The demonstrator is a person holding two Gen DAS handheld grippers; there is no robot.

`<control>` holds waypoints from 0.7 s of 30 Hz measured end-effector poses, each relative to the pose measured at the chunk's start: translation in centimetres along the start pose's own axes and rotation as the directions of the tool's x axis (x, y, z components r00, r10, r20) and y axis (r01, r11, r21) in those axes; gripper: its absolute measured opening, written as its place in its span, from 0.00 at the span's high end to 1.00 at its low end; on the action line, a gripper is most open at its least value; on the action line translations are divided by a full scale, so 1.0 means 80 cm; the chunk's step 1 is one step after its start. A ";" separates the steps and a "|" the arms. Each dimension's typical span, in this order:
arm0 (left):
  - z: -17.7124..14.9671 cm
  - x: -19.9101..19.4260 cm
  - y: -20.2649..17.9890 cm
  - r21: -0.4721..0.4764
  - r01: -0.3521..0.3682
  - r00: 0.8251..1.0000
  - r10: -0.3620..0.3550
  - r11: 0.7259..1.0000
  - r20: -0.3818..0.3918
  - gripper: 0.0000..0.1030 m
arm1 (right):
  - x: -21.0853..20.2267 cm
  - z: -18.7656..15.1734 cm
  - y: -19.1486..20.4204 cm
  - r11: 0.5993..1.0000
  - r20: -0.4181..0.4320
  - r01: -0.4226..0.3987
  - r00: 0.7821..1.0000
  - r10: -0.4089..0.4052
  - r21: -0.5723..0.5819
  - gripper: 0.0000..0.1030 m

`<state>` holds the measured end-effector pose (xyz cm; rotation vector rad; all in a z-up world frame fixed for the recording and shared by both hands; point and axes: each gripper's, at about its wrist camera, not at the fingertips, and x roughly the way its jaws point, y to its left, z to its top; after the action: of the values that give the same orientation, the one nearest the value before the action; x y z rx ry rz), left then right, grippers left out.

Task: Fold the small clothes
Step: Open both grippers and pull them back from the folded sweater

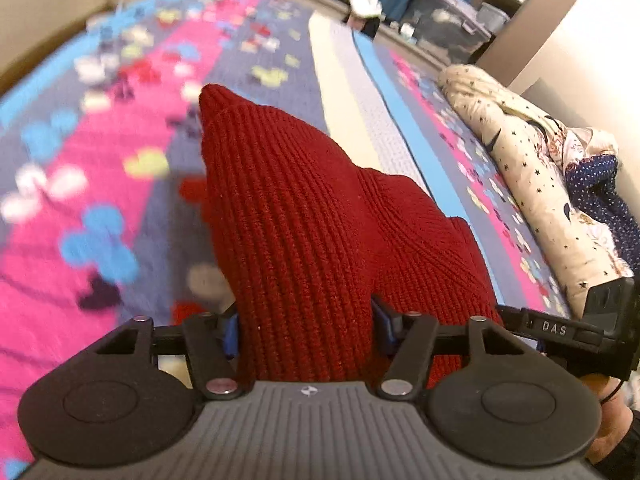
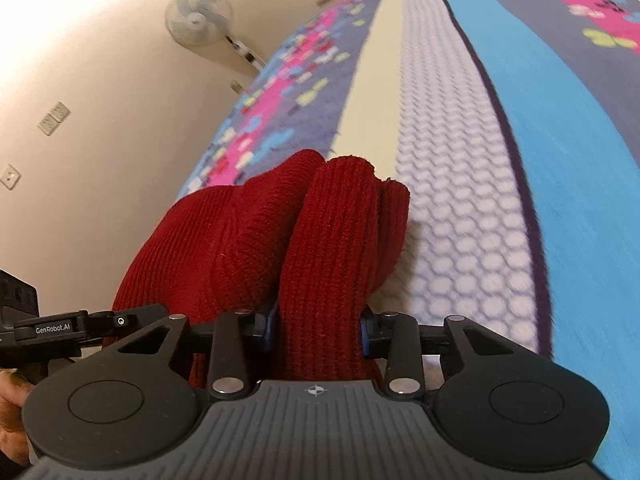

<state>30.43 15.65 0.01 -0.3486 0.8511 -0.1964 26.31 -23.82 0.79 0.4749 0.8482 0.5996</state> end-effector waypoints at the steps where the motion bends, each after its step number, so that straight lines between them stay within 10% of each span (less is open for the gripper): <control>1: 0.006 -0.009 0.002 0.013 -0.013 0.999 0.013 1.000 0.031 0.36 | 0.002 0.000 0.006 1.000 0.017 -0.012 1.000 0.012 -0.021 0.65; 10: 0.038 -0.083 0.040 0.021 -0.083 0.962 0.075 0.996 0.263 0.32 | 0.007 0.012 0.066 0.952 0.217 -0.184 0.947 0.239 -0.244 0.76; 13: 0.039 -0.063 0.059 -0.057 -0.204 0.961 0.212 0.977 0.178 0.30 | 0.038 0.016 0.062 0.969 0.169 -0.063 0.980 0.105 -0.239 0.62; 16: 0.036 -0.053 0.057 -0.001 -0.381 0.914 0.376 0.925 0.151 0.32 | 0.057 0.017 0.042 0.983 0.142 0.072 0.989 -0.048 -0.167 0.62; 21: 0.034 -0.084 0.035 0.026 -0.272 0.937 0.258 0.962 0.237 0.32 | 0.022 0.031 0.047 0.989 0.224 -0.024 0.973 0.057 -0.148 0.60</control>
<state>28.22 20.90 5.31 -0.1937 0.6513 0.0706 28.07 -20.24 3.52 0.4206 0.5738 0.6267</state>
